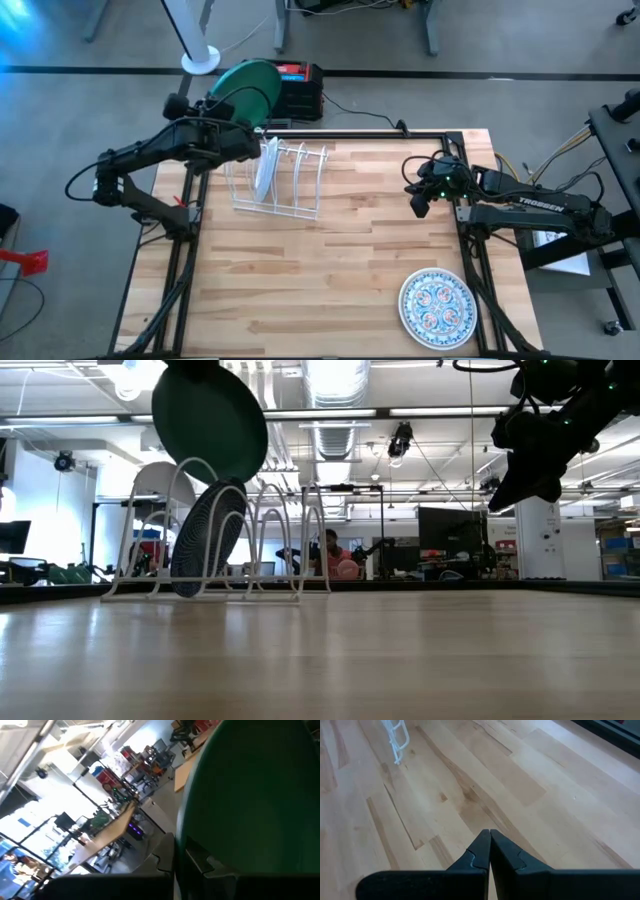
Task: Sort dishes
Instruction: Put the green plate in the dish rack
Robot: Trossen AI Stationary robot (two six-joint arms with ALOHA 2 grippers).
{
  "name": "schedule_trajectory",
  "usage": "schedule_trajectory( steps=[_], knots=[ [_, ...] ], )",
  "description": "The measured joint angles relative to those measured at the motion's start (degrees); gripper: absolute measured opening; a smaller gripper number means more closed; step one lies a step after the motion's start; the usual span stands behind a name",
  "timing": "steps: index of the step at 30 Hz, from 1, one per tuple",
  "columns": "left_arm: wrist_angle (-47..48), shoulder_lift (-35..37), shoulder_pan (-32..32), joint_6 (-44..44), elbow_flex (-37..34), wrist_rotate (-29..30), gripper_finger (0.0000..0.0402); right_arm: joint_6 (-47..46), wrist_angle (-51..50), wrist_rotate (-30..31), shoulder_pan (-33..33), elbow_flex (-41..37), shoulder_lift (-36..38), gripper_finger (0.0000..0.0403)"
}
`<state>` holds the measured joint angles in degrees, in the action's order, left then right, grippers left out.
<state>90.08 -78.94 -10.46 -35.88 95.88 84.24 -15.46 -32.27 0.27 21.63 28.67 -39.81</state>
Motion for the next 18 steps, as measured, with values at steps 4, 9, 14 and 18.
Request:
schedule_trajectory(
  steps=[4, 9, 14, 18],
  knots=[
    [-0.1, -0.1, 0.1, -0.7, 0.0, -2.4, 0.0, 0.0, 0.0, 0.0, 0.0, 0.0, 0.0, 0.0],
    [-0.3, -0.1, -0.3, -2.2, 0.1, -5.8, 0.0, 0.0, 0.0, 0.0, 0.0, 0.0, 0.0, 0.0],
    [-0.3, -0.3, -0.3, -4.1, 0.1, -7.5, 0.0001, 0.0, 0.0, 0.0, 0.0, 0.0, 0.0, 0.0],
    [-0.2, -0.8, -0.5, -5.6, 0.1, -8.2, 0.0, 0.0, 0.0, 0.0, 0.0, 0.0, 0.0, 0.0]
  ],
)
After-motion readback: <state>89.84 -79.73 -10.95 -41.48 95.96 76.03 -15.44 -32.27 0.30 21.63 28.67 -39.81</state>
